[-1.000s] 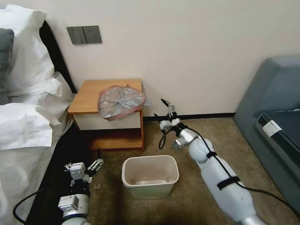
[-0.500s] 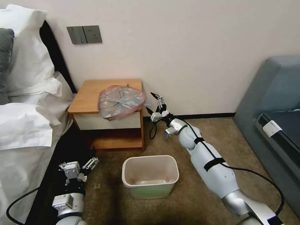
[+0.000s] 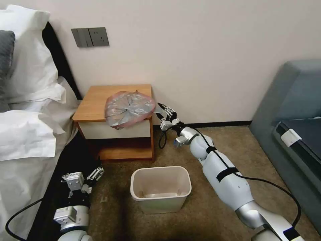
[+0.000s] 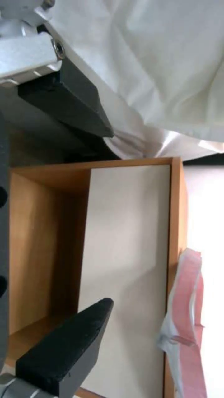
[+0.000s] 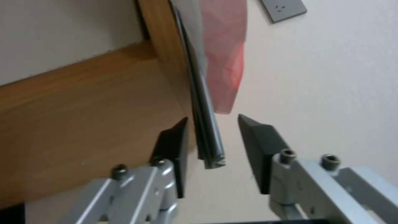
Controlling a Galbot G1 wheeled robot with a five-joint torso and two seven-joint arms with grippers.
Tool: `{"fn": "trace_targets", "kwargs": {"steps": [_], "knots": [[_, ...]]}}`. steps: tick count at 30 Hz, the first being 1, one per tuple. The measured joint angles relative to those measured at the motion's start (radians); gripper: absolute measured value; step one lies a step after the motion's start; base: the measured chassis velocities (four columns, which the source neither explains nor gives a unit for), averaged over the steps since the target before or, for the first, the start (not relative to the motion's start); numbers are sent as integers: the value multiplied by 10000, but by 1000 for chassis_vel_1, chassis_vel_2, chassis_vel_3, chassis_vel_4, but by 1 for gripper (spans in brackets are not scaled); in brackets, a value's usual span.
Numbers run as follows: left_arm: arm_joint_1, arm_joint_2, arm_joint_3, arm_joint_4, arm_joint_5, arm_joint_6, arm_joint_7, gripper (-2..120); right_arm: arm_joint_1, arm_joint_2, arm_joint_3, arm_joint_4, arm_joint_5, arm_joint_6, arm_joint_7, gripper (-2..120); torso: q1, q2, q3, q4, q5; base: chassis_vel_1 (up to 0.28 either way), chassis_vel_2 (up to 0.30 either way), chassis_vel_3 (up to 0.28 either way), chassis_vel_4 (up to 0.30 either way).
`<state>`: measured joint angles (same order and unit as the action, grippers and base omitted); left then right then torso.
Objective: Pick up the garbage bag from the table and place it over the trash can.
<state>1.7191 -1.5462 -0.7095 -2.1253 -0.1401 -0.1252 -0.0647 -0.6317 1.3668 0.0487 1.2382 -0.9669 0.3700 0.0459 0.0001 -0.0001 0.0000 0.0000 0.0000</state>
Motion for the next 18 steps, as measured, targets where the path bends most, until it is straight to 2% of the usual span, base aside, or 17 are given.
{"fn": "trace_targets", "kwargs": {"steps": [2,3,6,7,9,18], "knots": [[15,32,-11,-42,-5,8,-1,97,-48,29,29,6,-5,-13,-4,21,0,0,0,1,1,0,0,0,0],[15,32,-11,-42,-5,8,-1,97,-48,29,29,6,-5,-13,-4,21,0,0,0,1,1,0,0,0,0],[49,13,-9,-45,5,8,-4,97,-64,34,43,80,4,-42,-17,8,0,0,0,0,1,0,0,0,0],[49,13,-9,-45,5,8,-4,97,-64,34,43,80,4,-42,-17,8,0,0,0,0,1,0,0,0,0],[72,-7,7,-64,24,8,-5,97,-63,33,31,112,23,-63,-32,0,0,0,-1,0,1,0,0,0,0],[102,22,-63,-138,48,6,-10,97,-151,13,-4,391,255,-205,-58,0,0,0,0,1,0,0,0,0,0]]}}
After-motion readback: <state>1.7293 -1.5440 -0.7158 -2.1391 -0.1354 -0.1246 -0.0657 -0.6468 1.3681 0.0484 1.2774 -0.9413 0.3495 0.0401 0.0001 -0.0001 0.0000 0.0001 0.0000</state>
